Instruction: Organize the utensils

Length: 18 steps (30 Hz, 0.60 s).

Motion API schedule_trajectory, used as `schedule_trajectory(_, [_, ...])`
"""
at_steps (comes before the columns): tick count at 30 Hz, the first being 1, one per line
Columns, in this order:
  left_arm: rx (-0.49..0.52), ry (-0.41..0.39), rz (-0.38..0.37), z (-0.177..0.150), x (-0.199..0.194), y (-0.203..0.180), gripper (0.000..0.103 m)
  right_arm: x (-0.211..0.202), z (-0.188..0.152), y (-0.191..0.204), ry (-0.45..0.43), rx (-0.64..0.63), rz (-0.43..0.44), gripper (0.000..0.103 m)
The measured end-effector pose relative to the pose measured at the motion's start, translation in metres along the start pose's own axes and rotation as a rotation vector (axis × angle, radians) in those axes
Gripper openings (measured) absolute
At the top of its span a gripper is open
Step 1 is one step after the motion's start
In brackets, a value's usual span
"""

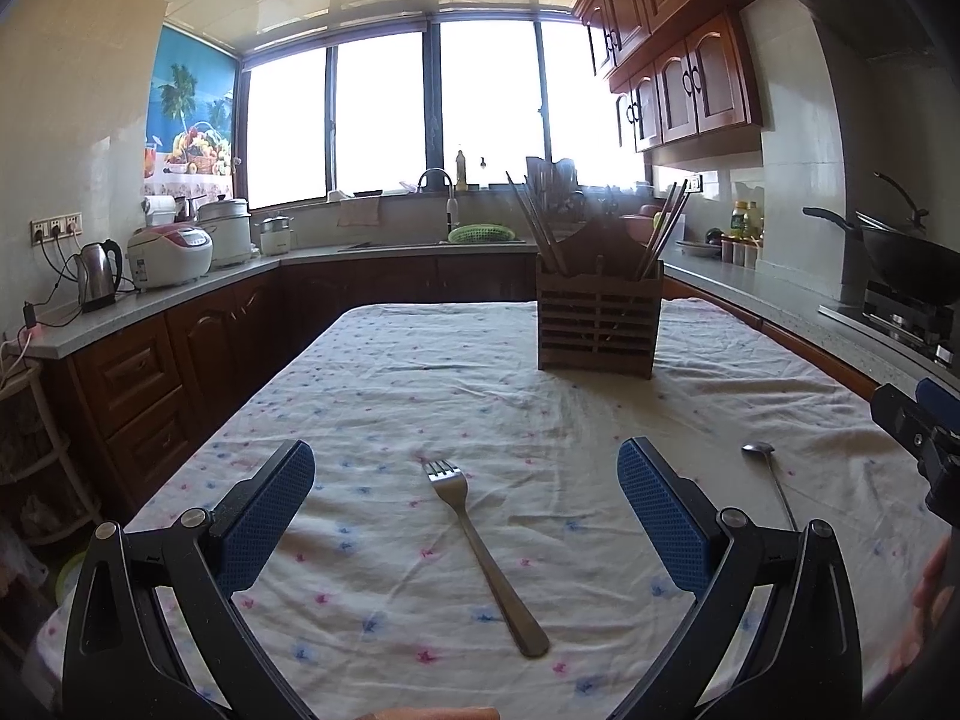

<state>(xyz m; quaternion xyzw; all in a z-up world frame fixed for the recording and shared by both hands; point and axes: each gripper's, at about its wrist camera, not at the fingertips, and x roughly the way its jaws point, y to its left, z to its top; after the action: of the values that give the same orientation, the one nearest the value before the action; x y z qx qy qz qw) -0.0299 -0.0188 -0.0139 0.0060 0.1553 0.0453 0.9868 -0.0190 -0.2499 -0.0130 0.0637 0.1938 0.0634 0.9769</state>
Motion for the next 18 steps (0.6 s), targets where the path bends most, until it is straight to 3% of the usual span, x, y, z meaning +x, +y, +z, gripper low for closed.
schedule_trajectory(18, [0.011, 0.0, -0.003, 0.0024, 0.0004, -0.0034, 0.103, 0.0009, 0.0023, 0.0001, -0.003, 0.001, 0.008, 0.103])
